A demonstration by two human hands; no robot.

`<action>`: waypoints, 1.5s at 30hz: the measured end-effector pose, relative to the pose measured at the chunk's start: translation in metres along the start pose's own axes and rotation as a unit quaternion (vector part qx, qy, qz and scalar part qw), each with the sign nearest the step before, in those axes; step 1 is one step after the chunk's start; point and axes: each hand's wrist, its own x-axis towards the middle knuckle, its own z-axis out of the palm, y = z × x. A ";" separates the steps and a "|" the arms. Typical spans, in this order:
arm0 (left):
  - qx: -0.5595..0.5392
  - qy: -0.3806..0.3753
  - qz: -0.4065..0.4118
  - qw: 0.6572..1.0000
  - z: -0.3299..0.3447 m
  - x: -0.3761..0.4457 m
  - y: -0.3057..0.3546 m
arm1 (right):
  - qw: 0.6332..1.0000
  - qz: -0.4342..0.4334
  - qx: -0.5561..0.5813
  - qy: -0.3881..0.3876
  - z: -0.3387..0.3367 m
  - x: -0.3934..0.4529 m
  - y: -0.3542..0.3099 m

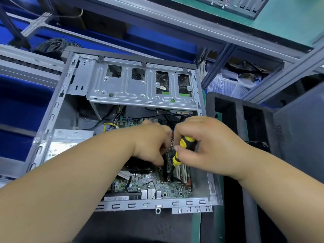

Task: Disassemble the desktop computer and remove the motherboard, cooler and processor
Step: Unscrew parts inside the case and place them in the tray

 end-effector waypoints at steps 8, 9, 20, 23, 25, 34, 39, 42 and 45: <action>0.070 0.082 -0.027 0.994 -0.006 0.005 -0.013 | 0.978 -0.013 -0.086 -0.188 0.041 -0.001 0.004; 0.061 0.080 -0.027 0.995 -0.003 0.006 -0.012 | 0.974 -0.011 -0.098 -0.202 0.046 -0.001 0.004; 0.054 0.058 -0.038 0.996 0.003 0.008 -0.007 | 0.981 0.000 -0.077 -0.178 0.053 -0.007 0.008; 0.053 0.055 -0.040 0.996 0.004 0.009 -0.007 | 0.984 -0.003 -0.070 -0.162 0.053 -0.009 0.008; 0.051 0.055 -0.040 0.996 0.004 0.010 -0.007 | 0.986 -0.003 -0.062 -0.153 0.053 -0.009 0.008; 0.056 0.069 -0.037 0.995 0.005 0.011 -0.008 | 0.986 -0.008 -0.052 -0.159 0.054 -0.009 0.011; 0.026 0.079 -0.020 0.996 0.002 0.009 -0.010 | 0.993 -0.008 -0.047 -0.108 0.029 -0.009 0.008; 0.009 0.076 -0.016 0.997 -0.004 0.003 -0.008 | 0.997 -0.001 -0.059 -0.055 -0.001 -0.009 0.004; -0.021 0.065 -0.024 0.997 -0.013 -0.006 -0.005 | 0.999 0.013 -0.043 0.026 -0.034 -0.010 -0.001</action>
